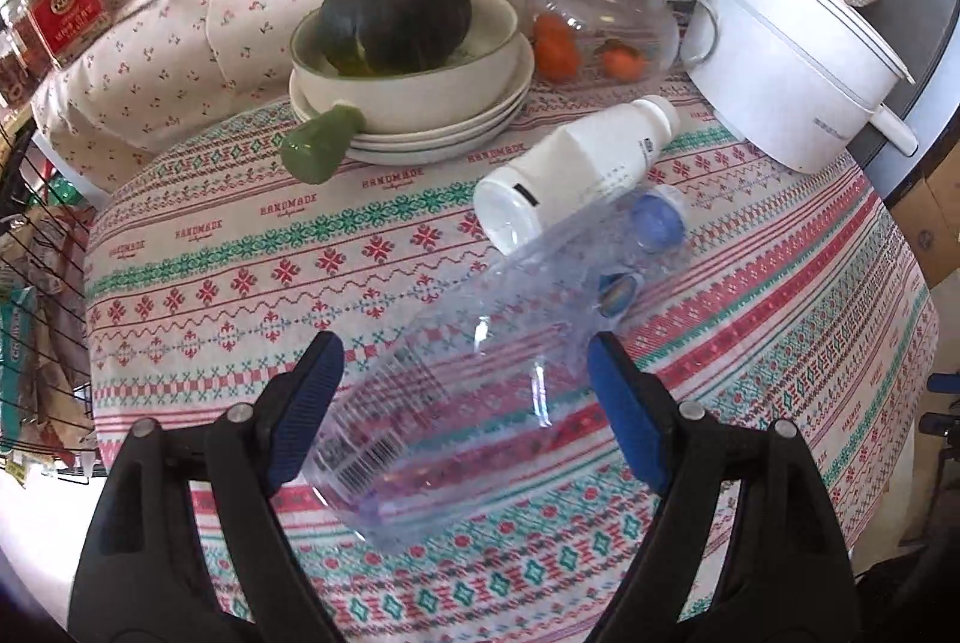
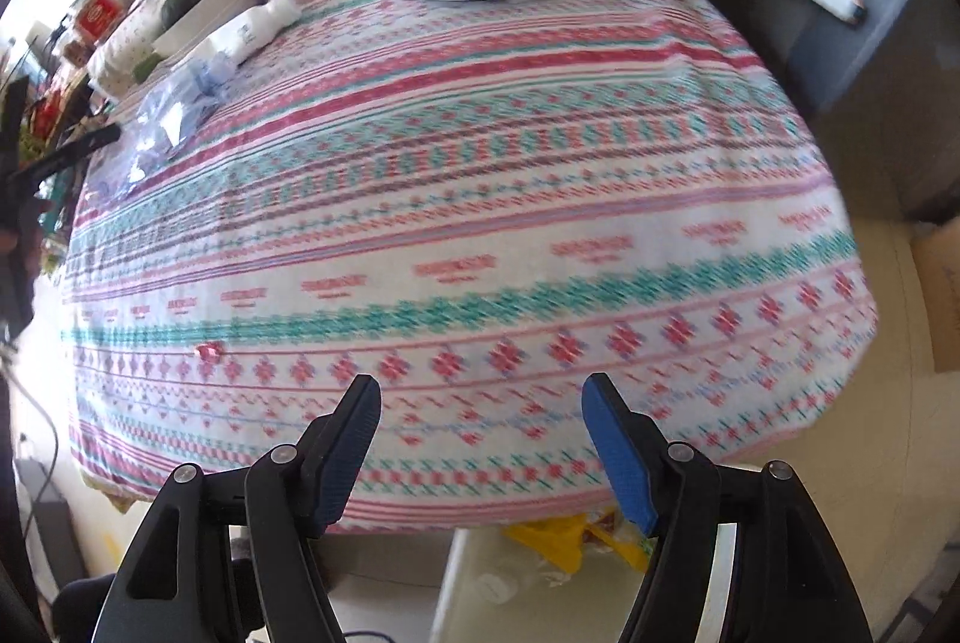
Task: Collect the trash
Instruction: 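Grasp the clear plastic bottle with the left gripper while the right grasps the white milk bottle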
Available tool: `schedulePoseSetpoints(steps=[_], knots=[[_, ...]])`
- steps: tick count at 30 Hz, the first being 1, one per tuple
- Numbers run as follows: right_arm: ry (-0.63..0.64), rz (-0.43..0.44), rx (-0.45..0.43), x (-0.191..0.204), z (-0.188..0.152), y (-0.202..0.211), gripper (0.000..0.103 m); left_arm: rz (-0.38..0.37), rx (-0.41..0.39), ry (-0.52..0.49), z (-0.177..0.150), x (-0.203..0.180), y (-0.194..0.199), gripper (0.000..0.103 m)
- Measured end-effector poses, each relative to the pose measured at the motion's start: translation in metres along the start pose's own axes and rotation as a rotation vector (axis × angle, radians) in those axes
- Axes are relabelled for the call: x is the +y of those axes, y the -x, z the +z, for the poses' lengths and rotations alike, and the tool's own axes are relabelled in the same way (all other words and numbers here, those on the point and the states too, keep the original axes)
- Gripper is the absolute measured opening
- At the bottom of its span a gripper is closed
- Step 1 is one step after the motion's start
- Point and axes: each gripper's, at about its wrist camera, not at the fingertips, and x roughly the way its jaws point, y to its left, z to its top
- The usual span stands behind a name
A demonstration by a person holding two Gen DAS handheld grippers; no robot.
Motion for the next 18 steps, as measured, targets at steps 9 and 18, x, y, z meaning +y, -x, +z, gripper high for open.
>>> schedulePoseSetpoints(steps=[9,18], knots=[[0.064,0.031,0.031,0.063,0.056,-0.025,0.071,-0.351,0.134,0.138,-0.009,0.041,-0.047,0.064],[0.088,0.038,-0.016,0.12,0.121,-0.031,0.071,-0.491,0.119,0.147,-0.081,0.011,-0.006,0.028]])
